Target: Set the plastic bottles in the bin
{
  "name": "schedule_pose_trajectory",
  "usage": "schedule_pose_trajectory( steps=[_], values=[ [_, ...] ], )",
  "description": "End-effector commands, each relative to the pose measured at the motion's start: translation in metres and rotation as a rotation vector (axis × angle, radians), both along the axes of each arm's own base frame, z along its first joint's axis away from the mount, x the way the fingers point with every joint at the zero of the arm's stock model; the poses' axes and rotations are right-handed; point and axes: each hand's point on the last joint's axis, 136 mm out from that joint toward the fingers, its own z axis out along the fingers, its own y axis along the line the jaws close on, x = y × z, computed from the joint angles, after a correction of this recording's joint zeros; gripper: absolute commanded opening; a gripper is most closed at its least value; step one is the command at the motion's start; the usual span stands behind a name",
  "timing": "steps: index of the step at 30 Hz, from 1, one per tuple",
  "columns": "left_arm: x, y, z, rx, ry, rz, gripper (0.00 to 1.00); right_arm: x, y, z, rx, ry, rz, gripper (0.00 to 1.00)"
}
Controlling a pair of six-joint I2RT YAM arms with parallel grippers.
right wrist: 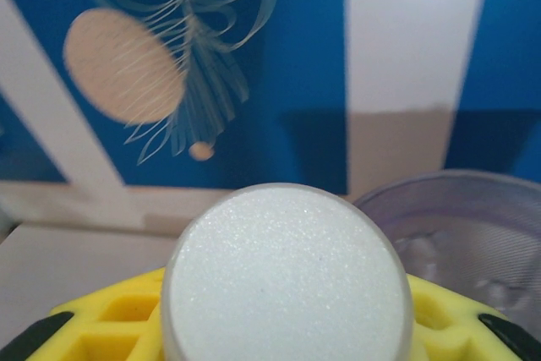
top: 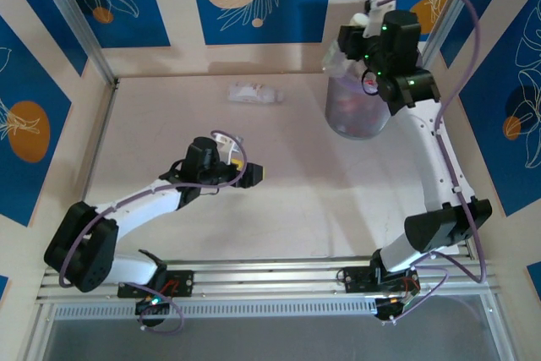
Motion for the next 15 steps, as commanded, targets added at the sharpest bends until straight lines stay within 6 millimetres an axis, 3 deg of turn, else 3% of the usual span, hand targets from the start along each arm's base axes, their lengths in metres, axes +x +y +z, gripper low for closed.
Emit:
schedule_pose_trajectory(
  steps=[1,4,9,15],
  values=[
    [0.002,-0.01,0.014,-0.041,-0.019,-0.022,1.0,0.001,-0.035,0.029,-0.007,-0.091,-0.113,0.33],
    [0.003,-0.006,0.012,-0.026,-0.017,0.0,1.0,0.013,-0.06,0.023,-0.016,-0.088,-0.191,0.33],
    [0.003,-0.002,0.013,-0.01,-0.018,0.017,1.0,0.036,-0.085,-0.002,-0.015,-0.036,-0.24,0.33],
    [0.004,0.0,0.015,-0.007,-0.023,0.029,1.0,0.063,-0.081,-0.04,0.001,0.066,-0.187,0.33]
  ],
)
